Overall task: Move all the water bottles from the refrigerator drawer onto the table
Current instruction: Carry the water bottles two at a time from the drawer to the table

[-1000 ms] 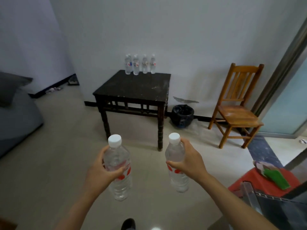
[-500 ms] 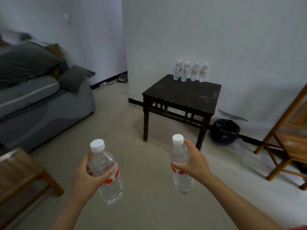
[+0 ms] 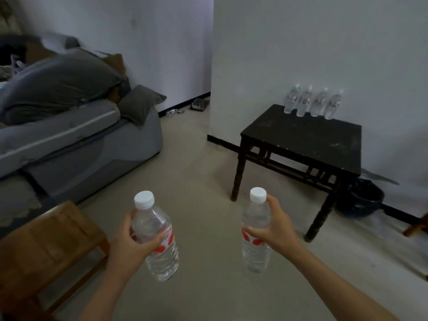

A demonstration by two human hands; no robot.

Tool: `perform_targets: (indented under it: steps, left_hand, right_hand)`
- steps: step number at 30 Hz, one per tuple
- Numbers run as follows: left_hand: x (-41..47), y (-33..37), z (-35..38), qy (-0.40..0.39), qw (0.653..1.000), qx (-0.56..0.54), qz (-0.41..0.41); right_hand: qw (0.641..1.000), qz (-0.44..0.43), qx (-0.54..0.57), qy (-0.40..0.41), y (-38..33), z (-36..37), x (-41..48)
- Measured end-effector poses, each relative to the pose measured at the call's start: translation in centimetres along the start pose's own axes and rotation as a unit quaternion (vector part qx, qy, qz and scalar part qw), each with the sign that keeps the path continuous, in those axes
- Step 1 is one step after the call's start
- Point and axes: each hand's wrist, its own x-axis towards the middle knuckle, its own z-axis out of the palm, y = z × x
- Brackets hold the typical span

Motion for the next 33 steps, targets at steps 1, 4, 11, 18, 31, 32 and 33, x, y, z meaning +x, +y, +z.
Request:
perform_targets:
  steps: [1, 4, 11, 18, 31, 32, 33]
  left_hand:
    - [0.7, 0.1, -0.1, -0.002, 1.0, 0.002, 0.003]
    - [3.0, -1.2, -1.1, 0.004, 1.0, 0.008, -0.005]
    - [9.6, -2.9, -0.7, 0.003, 1.0, 0.024, -0.016]
    - [20.5, -2.7, 1.9, 0.029, 0.999, 0.013, -0.018]
    - [37.6, -3.2, 3.5, 0.096, 0.994, -0.014, -0.053]
    - [39.0, -3.5, 3.7, 0.098, 0.994, -0.02, -0.053]
    - [40.3, -3.9, 3.9, 0.098, 0.993, -0.024, -0.054]
  right_hand:
    - [1.0, -0.002, 0.0, 0.009, -0.4, -0.2, 0.5]
    - [1.0, 0.012, 0.001, 0.01, -0.9, 1.2, 2.6]
    - [0.999, 0.018, -0.023, -0.033, -0.5, 4.4, 10.3]
    - [0.998, -0.025, -0.027, -0.045, -0.2, 8.2, 23.2]
    - [0.992, -0.079, -0.02, -0.099, -2.4, 12.7, 43.3]
    - [0.991, -0.082, -0.022, -0.1, -2.4, 13.2, 44.7]
    - [0.991, -0.085, -0.021, -0.099, -2.5, 13.6, 46.0]
